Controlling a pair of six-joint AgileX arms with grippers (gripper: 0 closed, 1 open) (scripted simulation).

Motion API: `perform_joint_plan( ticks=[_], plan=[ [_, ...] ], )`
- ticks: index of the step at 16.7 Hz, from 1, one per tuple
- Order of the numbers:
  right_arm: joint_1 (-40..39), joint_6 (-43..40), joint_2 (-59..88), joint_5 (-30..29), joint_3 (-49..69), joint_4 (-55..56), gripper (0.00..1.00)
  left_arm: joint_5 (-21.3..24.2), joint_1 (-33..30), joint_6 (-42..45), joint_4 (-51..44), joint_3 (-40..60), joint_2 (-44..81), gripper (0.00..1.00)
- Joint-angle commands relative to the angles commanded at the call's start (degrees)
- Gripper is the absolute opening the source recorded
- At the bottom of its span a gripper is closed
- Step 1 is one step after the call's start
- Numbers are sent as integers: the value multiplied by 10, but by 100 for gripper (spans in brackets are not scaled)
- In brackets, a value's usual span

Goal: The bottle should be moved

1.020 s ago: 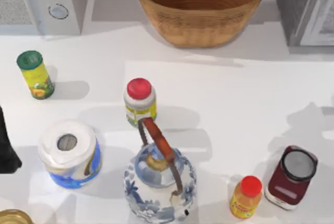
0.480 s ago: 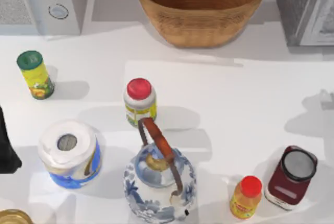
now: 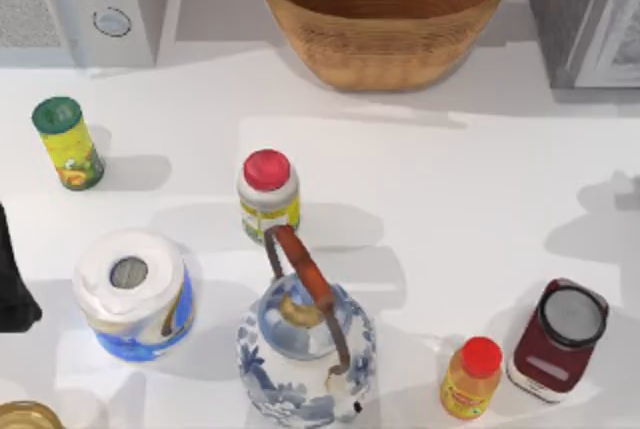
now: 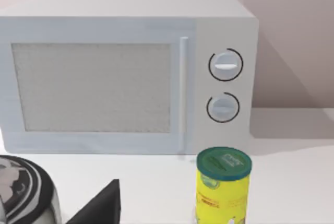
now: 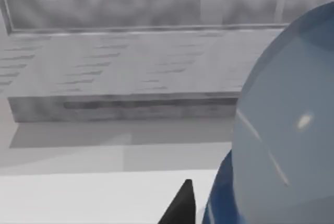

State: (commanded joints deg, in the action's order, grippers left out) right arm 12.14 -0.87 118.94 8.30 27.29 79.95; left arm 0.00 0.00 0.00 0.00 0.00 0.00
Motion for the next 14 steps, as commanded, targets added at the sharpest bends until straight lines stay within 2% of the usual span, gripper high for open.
perform_joint_plan(
  ticks=[8,14],
  plan=[
    [0,0,0,0,0,0,98,0,0,0,0,0,0,100],
    [0,0,0,0,0,0,100,0,0,0,0,0,0,100]
  ],
)
